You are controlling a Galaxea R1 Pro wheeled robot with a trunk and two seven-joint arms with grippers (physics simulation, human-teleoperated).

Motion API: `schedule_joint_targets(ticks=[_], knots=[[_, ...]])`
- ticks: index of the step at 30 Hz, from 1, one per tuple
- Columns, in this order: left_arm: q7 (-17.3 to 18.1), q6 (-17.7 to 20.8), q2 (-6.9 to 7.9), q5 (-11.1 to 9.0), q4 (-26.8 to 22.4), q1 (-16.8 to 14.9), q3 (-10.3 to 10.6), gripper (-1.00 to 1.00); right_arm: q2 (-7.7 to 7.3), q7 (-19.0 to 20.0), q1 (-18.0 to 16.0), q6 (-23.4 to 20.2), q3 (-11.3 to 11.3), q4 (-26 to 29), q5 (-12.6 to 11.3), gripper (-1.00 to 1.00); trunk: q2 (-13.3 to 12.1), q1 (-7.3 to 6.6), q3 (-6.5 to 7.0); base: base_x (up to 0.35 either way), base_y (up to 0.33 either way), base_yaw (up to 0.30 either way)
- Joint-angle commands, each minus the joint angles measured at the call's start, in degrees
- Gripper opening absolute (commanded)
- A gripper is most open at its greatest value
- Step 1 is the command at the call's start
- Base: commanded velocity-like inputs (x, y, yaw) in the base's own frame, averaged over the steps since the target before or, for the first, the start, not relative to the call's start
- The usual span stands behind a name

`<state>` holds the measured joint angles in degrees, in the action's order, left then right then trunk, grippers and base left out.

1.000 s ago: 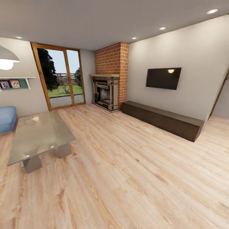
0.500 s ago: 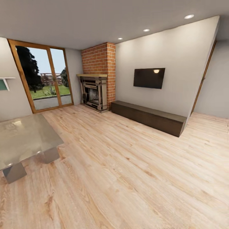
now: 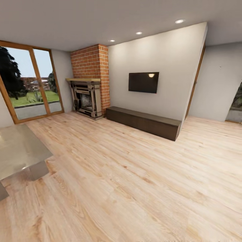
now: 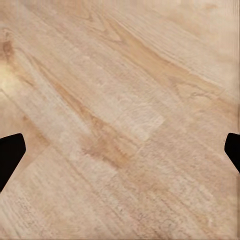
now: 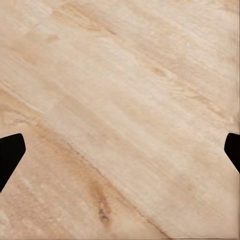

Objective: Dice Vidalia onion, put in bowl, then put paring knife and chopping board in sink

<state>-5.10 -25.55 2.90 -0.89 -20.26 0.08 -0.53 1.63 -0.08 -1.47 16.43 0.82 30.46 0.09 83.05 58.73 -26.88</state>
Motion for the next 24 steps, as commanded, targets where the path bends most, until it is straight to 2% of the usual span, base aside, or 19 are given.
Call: schedule_joint_targets(ticks=[1,24], knots=[[-0.08,-0.11,0.00,-0.08,-0.04,0.01,0.00,1.00,-0.01,-0.01,-0.05,0.18,0.06,-0.05,0.00,1.00,0.03,0.00,-0.05,0.000,0.000,-0.244],[-0.08,-0.11,0.00,-0.08,-0.04,0.01,0.00,1.00,0.04,-0.01,-0.05,0.18,0.06,-0.06,0.00,1.00,0.03,0.00,-0.05,0.000,0.000,-0.244]])
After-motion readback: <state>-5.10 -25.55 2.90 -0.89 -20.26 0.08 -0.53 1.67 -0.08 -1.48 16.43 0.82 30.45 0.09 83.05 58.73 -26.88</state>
